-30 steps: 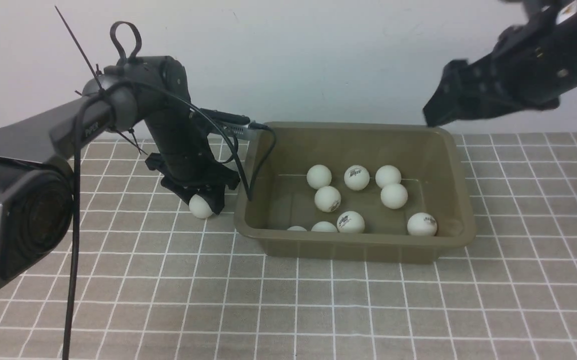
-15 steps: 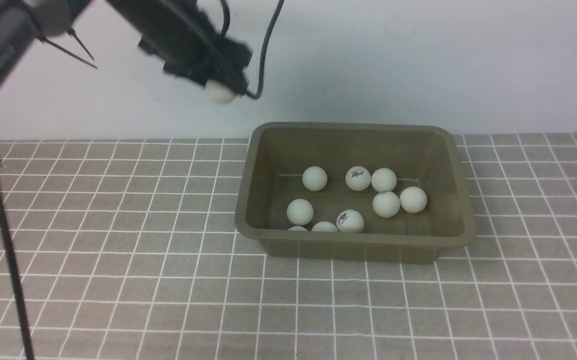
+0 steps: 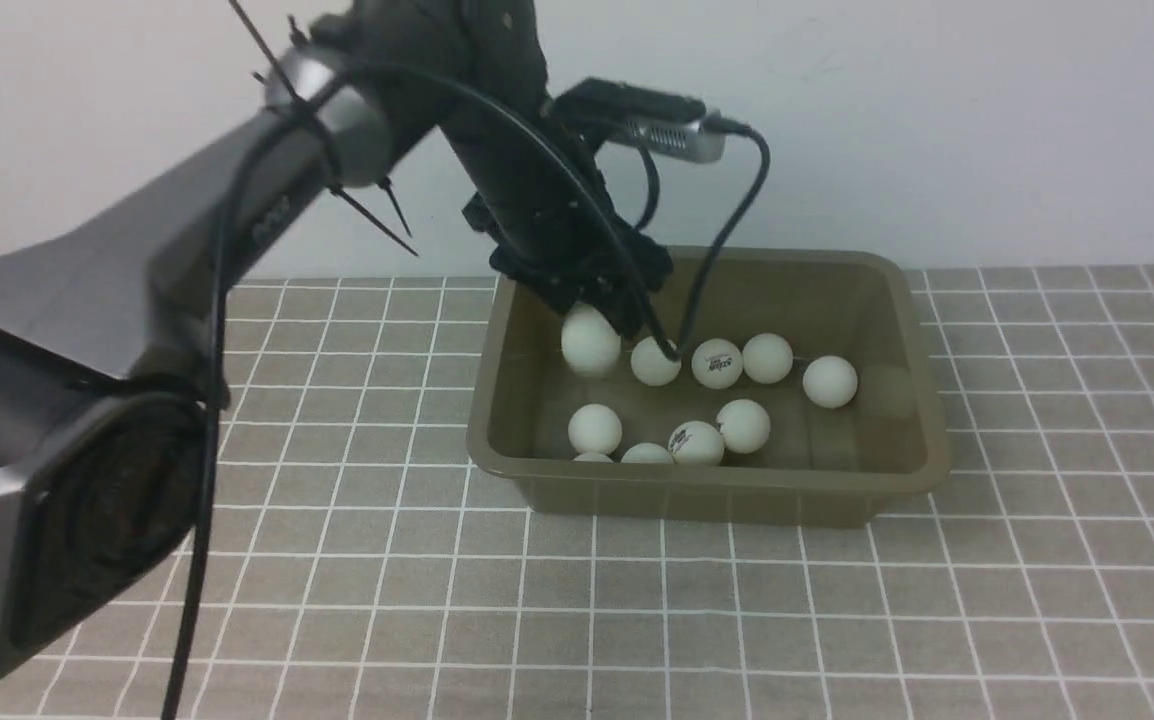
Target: Put the table tennis balls into the box on the grey coffee tablecloth.
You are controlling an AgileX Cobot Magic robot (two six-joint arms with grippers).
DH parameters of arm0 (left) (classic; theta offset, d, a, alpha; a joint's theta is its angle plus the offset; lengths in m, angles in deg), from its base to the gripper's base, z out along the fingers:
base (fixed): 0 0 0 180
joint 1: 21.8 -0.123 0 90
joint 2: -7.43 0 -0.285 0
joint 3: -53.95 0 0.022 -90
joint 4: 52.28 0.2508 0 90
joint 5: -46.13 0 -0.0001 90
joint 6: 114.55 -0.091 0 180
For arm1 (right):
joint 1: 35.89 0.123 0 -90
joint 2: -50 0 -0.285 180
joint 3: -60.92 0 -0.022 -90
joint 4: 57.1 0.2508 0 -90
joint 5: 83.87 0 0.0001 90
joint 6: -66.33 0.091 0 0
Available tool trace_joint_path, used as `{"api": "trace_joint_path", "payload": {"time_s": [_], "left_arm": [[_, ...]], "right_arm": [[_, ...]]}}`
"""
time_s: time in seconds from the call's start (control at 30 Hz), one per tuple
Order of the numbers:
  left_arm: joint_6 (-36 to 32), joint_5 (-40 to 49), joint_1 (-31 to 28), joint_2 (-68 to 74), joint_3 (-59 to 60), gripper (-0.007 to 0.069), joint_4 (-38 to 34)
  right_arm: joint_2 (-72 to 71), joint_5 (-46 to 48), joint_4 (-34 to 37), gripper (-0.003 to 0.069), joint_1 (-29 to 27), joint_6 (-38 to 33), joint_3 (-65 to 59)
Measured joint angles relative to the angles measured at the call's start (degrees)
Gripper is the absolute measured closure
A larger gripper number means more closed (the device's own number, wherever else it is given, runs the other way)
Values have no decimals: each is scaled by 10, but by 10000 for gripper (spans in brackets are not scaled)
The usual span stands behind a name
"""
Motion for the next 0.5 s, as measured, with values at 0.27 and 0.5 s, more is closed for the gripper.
{"api": "trace_joint_path", "payload": {"time_s": [0.27, 0.5], "left_arm": [[46, 6, 3, -20, -60, 225, 17], [48, 9, 3, -158, -70, 614, 60]], "right_arm": [[-41, -38, 43, 673, 0, -5, -72], [-41, -243, 3, 673, 0, -5, -137]]}}
